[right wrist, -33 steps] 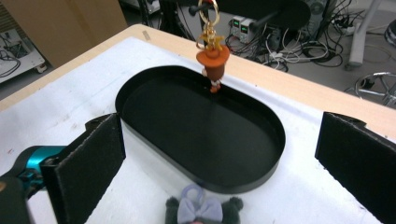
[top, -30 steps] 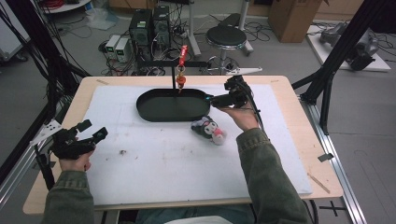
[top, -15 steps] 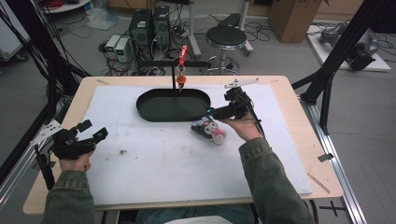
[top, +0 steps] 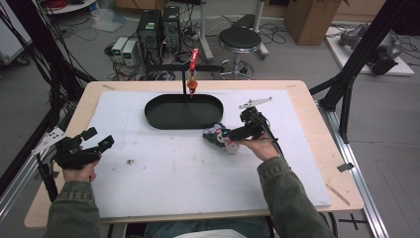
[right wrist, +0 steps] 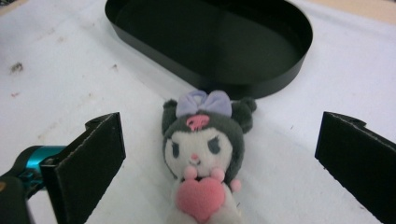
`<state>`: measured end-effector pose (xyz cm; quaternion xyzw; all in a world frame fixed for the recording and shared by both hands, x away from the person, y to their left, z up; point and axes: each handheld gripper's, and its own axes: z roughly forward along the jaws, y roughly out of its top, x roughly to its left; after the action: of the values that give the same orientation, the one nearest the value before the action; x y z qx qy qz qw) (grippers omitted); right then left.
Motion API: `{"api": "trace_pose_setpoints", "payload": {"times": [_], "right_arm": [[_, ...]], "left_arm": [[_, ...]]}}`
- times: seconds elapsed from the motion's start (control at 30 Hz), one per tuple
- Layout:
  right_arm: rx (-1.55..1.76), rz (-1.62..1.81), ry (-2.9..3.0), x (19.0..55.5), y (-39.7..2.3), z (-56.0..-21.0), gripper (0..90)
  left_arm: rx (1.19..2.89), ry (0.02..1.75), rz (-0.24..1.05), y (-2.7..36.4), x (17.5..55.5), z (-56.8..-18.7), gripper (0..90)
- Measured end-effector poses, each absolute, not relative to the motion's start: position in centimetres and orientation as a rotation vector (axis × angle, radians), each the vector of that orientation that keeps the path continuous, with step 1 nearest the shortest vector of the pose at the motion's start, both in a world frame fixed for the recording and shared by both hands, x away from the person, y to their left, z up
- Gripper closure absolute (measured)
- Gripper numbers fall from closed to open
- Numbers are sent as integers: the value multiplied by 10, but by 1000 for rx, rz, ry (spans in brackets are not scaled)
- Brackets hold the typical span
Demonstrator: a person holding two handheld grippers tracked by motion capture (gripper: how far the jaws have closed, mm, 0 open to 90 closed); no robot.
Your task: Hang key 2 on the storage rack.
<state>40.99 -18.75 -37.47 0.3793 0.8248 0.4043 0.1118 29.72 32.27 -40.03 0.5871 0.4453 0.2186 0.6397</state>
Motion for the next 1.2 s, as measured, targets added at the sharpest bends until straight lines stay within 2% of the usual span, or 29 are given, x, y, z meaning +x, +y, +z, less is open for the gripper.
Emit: {"api": "trace_pose_setpoints", "payload": {"times": [0.87, 0.9, 0.97, 1.0, 1.03, 1.1, 1.17, 1.2], "right_arm": [[1104, 923, 2614, 405, -169, -417, 11], [1099, 908, 2629, 404, -168, -418, 54], [1080, 857, 2636, 403, -165, -419, 66], [1070, 826, 2630, 402, -164, -420, 123], [1058, 813, 2639, 402, -163, -420, 241], [1059, 819, 2665, 402, -163, -421, 278], [1051, 790, 2663, 402, -163, -422, 376], [1057, 780, 2663, 401, -163, -421, 389]], "left_arm": [[1339, 1019, 498, 323, 297, -401, 51], [1339, 1020, 498, 323, 297, -401, 51], [1339, 1019, 498, 323, 297, -401, 51], [1338, 1020, 498, 323, 297, -401, 51], [1340, 1019, 498, 323, 297, -401, 51], [1339, 1019, 498, 323, 297, -401, 51], [1340, 1020, 498, 323, 297, -401, 52], [1340, 1020, 499, 323, 297, -401, 51]]}}
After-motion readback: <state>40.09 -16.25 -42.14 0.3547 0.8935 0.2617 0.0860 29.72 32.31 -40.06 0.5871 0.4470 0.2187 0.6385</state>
